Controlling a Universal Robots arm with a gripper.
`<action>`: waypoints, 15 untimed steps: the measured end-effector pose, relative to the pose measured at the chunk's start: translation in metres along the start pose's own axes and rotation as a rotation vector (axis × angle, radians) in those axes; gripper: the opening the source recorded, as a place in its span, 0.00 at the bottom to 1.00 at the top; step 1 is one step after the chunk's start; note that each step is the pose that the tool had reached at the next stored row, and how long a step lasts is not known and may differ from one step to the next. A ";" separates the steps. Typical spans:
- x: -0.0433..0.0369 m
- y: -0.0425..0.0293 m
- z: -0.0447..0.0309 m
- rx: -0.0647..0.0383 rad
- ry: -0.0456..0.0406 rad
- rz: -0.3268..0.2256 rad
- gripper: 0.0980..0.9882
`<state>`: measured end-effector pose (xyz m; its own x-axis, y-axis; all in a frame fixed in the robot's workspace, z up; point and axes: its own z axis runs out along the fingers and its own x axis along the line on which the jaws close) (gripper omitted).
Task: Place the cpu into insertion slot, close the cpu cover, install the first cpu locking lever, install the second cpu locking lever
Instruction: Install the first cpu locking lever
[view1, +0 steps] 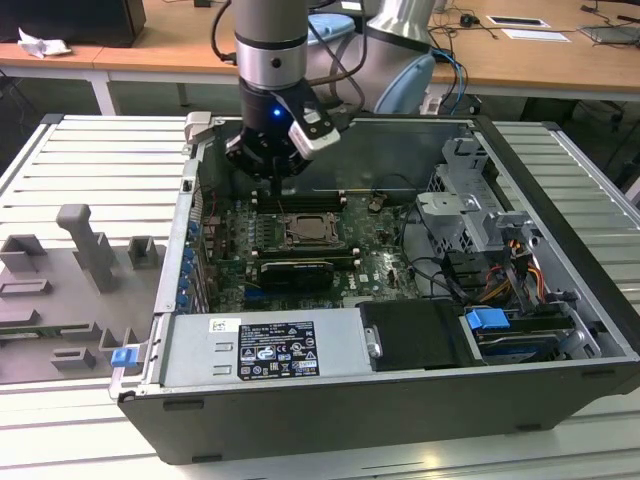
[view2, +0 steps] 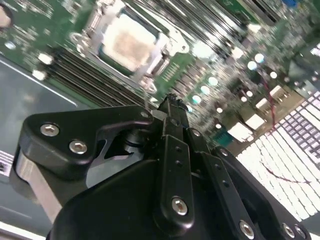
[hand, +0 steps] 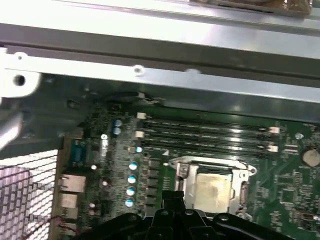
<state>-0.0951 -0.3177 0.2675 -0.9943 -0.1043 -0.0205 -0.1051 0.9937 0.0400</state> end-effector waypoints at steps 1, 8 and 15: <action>0.0042 0.0004 0.0002 0.000 0.0000 0.000 0.01; 0.0148 0.0085 0.0043 -0.001 -0.0002 0.004 0.01; 0.0118 0.0239 0.0076 -0.001 -0.0004 0.008 0.01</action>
<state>-0.1093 -0.2948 0.2607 -0.9951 -0.0965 -0.0206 -0.0973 0.9944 0.0408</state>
